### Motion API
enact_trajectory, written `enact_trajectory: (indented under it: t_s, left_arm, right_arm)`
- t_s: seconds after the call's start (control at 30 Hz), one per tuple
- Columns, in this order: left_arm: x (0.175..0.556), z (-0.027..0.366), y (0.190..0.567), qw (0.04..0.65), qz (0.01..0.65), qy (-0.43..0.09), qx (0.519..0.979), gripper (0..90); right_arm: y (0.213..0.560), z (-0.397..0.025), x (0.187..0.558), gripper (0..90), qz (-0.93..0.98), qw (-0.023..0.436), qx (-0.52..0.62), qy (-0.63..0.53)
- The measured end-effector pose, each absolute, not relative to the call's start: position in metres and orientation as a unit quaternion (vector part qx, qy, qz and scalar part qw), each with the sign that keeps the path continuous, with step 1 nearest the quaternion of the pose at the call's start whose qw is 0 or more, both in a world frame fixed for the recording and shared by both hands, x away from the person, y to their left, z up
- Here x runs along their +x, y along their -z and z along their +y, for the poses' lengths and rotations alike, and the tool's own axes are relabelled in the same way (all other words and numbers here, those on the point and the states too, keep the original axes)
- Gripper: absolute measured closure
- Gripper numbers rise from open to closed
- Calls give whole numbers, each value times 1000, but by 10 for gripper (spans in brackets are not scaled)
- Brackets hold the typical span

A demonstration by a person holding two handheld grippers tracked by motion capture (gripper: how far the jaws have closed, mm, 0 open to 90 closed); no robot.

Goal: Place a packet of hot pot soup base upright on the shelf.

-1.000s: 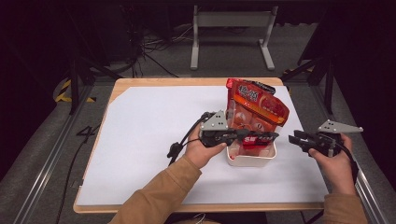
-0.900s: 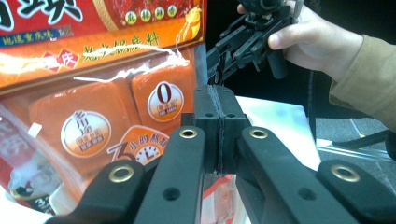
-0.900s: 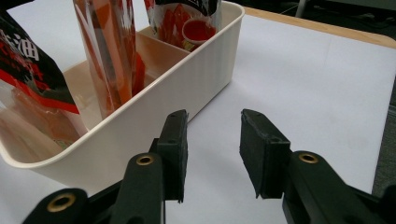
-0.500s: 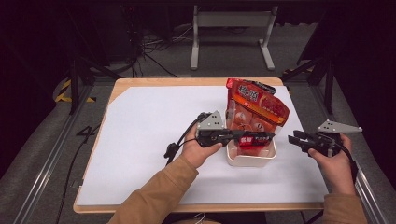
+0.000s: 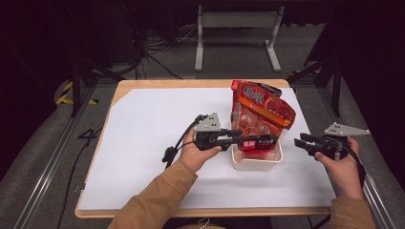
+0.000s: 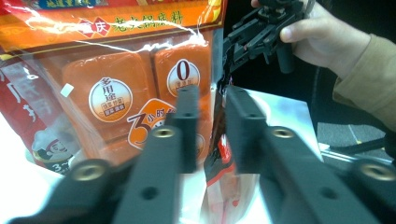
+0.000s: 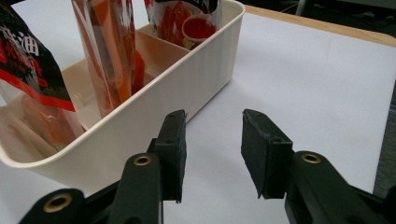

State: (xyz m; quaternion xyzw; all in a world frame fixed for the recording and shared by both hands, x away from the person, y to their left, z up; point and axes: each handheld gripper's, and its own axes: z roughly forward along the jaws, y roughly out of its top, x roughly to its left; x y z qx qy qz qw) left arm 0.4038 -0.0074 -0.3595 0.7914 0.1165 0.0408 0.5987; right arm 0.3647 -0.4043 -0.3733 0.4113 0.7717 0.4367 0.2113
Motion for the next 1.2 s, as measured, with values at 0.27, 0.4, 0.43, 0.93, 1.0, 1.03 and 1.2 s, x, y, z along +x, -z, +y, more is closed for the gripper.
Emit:
enact_trajectory:
  t_s: [0.27, 0.4, 0.43, 0.93, 1.0, 1.03, 1.2]
  left_arm:
    - [399, 3, 350, 605, 136, -36, 784, 379]
    - [394, 11, 344, 598, 137, -45, 789, 357]
    - [392, 13, 342, 590, 140, -55, 793, 352]
    - [380, 71, 331, 544, 192, -110, 809, 257]
    - [380, 82, 330, 535, 199, -118, 813, 244]
    - [380, 87, 329, 532, 200, -125, 813, 237]
    - [378, 113, 330, 527, 220, -134, 810, 215]
  right_arm:
    - [373, -404, 364, 589, 770, 211, 412, -438]
    - [372, -403, 363, 576, 770, 210, 411, -440]
    - [371, -403, 363, 572, 770, 210, 410, -441]
    - [370, -400, 362, 521, 771, 214, 402, -446]
    - [370, -399, 362, 521, 773, 213, 398, -446]
    - [370, -399, 362, 521, 773, 212, 398, -445]
    - [368, -396, 361, 518, 777, 212, 392, -445]
